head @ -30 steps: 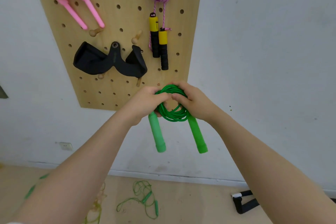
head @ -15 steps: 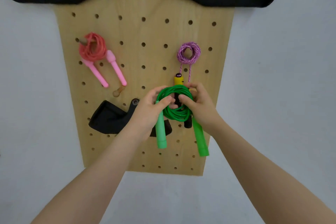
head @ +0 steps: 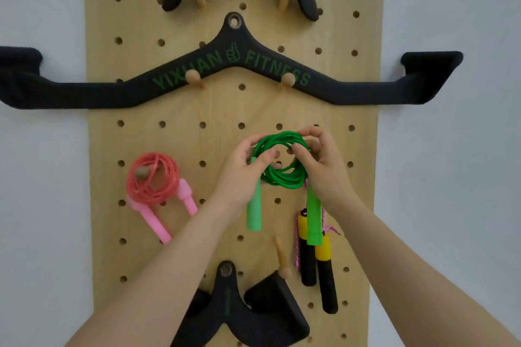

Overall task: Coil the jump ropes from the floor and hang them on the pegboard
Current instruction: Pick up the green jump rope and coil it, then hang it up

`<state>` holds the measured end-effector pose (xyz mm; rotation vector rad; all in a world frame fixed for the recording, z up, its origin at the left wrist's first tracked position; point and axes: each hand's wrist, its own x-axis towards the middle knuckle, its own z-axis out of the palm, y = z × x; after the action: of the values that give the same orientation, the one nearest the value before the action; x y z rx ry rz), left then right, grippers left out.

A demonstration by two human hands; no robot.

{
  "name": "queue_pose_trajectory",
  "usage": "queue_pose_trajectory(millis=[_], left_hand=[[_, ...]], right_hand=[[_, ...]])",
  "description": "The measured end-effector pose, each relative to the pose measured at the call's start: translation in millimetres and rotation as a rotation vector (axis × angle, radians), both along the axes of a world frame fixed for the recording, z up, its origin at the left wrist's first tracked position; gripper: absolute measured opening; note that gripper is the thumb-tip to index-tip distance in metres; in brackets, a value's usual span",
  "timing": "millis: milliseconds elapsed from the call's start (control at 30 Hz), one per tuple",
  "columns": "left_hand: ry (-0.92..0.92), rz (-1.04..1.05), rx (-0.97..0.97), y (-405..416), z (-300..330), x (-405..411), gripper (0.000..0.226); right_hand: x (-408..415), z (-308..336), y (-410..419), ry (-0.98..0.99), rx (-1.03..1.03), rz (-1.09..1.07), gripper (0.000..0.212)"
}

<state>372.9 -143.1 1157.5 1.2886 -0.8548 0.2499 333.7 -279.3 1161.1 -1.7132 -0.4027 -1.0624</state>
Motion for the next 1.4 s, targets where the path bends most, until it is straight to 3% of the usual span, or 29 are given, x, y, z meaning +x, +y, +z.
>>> queue_pose_trajectory(millis=[333,633,700,800,867,1000,1100,1233,1300,1400], left_hand=[[-0.339,0.161,-0.152,-23,96,37,0.020],[-0.241,0.370,-0.052,-41,103,82,0.019],[-0.249,0.446,-0.027,-47,100,86,0.020],[-0.217,0.526,-0.010,-49,100,87,0.020],[-0.241,0.580,0.033,-51,95,84,0.026],[-0.178,0.478,0.107,-47,70,74,0.053],[-0.149,0.430,0.134,-33,45,63,0.066],[-0.284,0.504,0.176,-14,-4,33,0.054],[-0.335,0.505,0.225,-7,-31,15,0.043],[-0.264,0.440,0.326,-1,-75,-10,0.032]], right_hand=[[22,101,-6,-0.233,0.062,-0.037,0.013],[76,102,-24,-0.089,0.050,-0.203,0.013],[86,94,-24,-0.128,0.003,-0.321,0.014],[96,90,-23,-0.174,-0.225,-0.775,0.027],[94,87,-25,-0.145,-0.327,-0.916,0.036],[81,62,-30,-0.010,-0.281,-0.620,0.054],[59,32,-28,-0.050,-0.262,-0.607,0.062],[32,-13,-26,-0.094,-0.252,-0.598,0.039],[20,-41,-24,-0.131,-0.343,-0.575,0.026],[-1,-79,-25,-0.226,-0.541,-0.564,0.023]])
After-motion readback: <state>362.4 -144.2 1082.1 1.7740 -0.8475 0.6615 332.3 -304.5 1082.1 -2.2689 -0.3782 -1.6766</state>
